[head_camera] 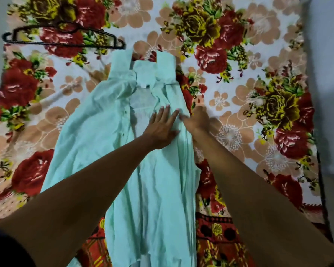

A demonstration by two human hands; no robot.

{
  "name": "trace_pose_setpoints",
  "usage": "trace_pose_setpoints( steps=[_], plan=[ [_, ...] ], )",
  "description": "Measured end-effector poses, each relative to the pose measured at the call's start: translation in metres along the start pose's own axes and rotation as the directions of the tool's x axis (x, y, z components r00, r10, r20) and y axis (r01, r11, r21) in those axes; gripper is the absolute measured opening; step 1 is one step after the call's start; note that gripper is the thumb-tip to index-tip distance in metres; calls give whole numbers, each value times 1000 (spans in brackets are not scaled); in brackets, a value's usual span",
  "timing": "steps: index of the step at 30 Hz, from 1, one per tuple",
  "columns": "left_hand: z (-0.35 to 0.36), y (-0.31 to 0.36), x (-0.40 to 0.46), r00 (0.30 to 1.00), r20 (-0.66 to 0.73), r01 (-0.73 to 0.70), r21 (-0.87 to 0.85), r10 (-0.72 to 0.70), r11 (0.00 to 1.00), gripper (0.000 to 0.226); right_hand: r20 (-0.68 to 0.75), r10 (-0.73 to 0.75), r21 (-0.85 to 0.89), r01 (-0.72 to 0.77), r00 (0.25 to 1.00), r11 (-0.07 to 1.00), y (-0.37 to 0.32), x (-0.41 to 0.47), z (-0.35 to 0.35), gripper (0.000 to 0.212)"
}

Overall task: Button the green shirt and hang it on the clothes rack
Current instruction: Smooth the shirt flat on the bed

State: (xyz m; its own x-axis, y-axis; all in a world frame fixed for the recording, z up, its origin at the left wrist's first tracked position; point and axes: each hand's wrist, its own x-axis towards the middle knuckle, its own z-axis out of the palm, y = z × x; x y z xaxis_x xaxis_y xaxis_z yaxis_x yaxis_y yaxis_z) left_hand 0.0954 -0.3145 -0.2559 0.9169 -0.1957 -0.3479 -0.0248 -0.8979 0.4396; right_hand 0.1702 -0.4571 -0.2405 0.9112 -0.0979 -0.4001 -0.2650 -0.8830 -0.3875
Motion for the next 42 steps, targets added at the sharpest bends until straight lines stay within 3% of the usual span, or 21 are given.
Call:
trace_pose_setpoints(
  steps=[3, 6, 8, 9, 11, 13, 16, 18, 20, 23, 24, 26, 29, 31, 34, 36, 37, 39, 42],
  plan=[
    [15, 4, 5, 999, 1, 49, 41, -49, 998, 75, -58, -46, 330, 62, 997, 942, 15, 5, -16, 7],
    [17, 8, 8, 998, -22, 64, -6, -64, 998, 75, -113, -19, 533, 77, 993, 842, 29, -4, -22, 18],
    [16, 7, 9, 998, -5, 64, -7, -64, 998, 76, -40, -14, 547, 34, 999, 836, 43, -21, -17, 20],
    [16, 5, 9, 998, 8, 63, -11, -63, 998, 77, 19, -50, 529, 32, 999, 848, 51, -30, -11, 31],
    [12, 3, 9, 997, 45, 59, -21, -58, 998, 80, 117, -167, 335, 120, 979, 935, 66, -48, -5, 40],
    [6, 3, 10, 996, 77, 46, -30, -43, 999, 85, 66, -219, 191, 203, 974, 960, 78, -59, 1, 30],
    [-8, 8, 6, 995, 87, 53, -81, -46, 995, 94, -188, -69, 298, 124, 980, 947, 82, -63, -7, 19],
    [-14, 18, -3, 997, 31, 75, -102, -72, 992, 97, -272, -21, 335, 115, 962, 935, 87, -65, -11, 20],
    [-12, 29, -17, 998, -56, -17, -54, 13, 998, 91, -237, -19, 328, 99, 971, 939, 96, -71, -10, 29],
    [13, 39, -45, 968, -67, -233, 119, 242, 965, 74, -18, -14, 292, 19, 1000, 956, 110, -94, -5, 46],
    [21, 39, -53, 970, -46, -230, 159, 240, 960, 71, 19, -50, 256, 44, 999, 966, 116, -99, -4, 43],
    [32, 38, -67, 989, 1, -144, 185, 146, 972, 67, -39, -69, 202, 76, 997, 976, 126, -104, -6, 32],
    [36, 33, -79, 997, 27, -77, 221, 73, 972, 70, -242, 139, 359, -44, 960, 932, 131, -100, -21, 41],
    [36, 33, -82, 996, 20, -87, 239, 84, 967, 72, -260, 260, 508, -97, 930, 856, 131, -98, -27, 39],
    [40, 47, -85, 972, 23, -233, 217, 234, 948, 71, 37, 190, 562, -178, 981, 808, 129, -112, -31, 31],
    [48, 64, -89, 940, 47, -340, 208, 337, 917, 65, 293, 109, 505, -250, 950, 826, 135, -126, -31, 37],
    [52, 72, -91, 933, 57, -359, 196, 355, 912, 63, 315, 92, 468, -239, 944, 851, 139, -131, -32, 41],
    [59, 86, -94, 941, 76, -340, 174, 331, 924, 64, 187, 95, 489, -177, 978, 854, 144, -133, -39, 39],
    [68, 105, -96, 959, 83, -278, 121, 270, 953, 69, 3, 209, 768, -136, 978, 626, 151, -135, -57, 31]
  ],
)
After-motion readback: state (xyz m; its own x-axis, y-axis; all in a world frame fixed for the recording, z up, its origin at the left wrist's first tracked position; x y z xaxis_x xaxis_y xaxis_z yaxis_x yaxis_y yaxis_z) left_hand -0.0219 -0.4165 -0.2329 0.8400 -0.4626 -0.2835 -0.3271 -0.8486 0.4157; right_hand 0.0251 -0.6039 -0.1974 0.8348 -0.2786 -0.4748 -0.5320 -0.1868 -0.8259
